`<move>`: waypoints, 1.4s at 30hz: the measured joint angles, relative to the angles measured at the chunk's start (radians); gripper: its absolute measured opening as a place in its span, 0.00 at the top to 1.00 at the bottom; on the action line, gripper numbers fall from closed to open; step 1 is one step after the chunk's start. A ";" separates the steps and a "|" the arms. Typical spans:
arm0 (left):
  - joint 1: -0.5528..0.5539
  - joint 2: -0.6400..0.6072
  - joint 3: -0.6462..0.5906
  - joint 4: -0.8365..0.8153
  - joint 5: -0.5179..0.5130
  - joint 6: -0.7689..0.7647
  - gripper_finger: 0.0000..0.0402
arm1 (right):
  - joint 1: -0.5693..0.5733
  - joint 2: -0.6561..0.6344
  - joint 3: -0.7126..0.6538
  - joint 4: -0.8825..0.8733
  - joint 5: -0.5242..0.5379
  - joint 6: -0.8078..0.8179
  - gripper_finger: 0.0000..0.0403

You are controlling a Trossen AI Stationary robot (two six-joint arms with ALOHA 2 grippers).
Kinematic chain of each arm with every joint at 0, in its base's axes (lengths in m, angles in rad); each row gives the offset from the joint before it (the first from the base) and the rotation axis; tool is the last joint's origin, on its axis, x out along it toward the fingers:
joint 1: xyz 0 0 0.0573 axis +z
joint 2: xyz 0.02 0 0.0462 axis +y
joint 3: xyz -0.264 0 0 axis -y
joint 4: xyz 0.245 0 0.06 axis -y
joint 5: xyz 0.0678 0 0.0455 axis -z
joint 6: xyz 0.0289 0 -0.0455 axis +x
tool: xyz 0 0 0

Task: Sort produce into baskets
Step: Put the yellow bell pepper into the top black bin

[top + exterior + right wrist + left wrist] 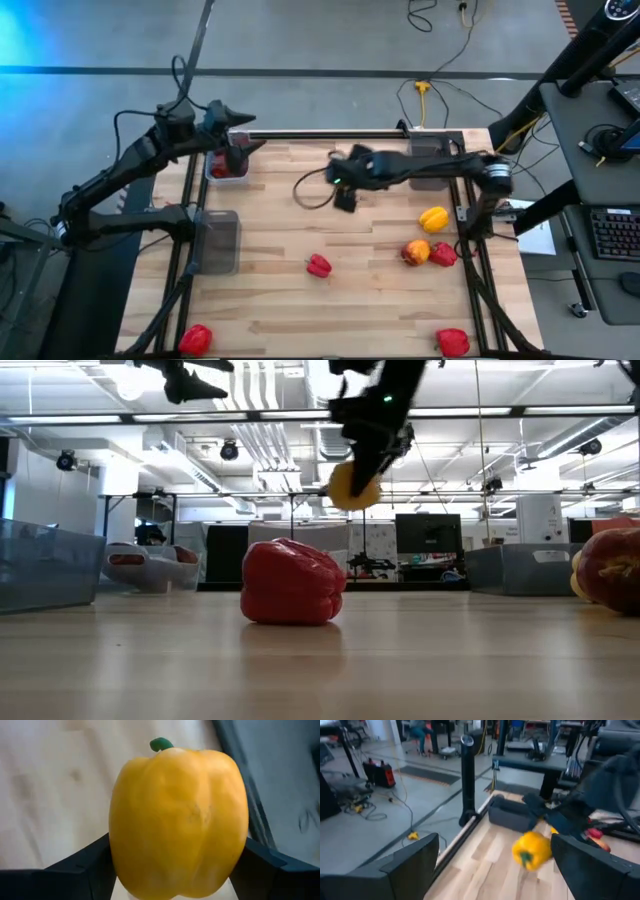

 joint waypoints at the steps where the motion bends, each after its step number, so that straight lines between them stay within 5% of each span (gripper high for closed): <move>1: 0.000 -0.007 0.003 -0.002 0.000 0.000 0.09 | -0.012 -0.037 -0.029 -0.004 0.025 0.050 0.28; 6: 0.000 -0.054 -0.006 -0.007 0.071 -0.041 0.09 | -0.096 -0.203 -0.153 -0.077 0.142 0.387 0.28; 11: -0.001 -0.086 -0.031 -0.033 0.079 -0.085 0.09 | -0.260 -0.277 -0.197 -0.171 0.089 0.574 0.28; 23: -0.002 -0.202 -0.052 -0.207 0.079 -0.086 0.09 | -0.622 -0.259 -0.200 -0.226 0.008 0.623 0.27; 42: -0.001 -0.247 -0.048 -0.298 0.025 -0.084 0.09 | -0.756 -0.235 -0.353 -0.364 -0.029 0.640 0.27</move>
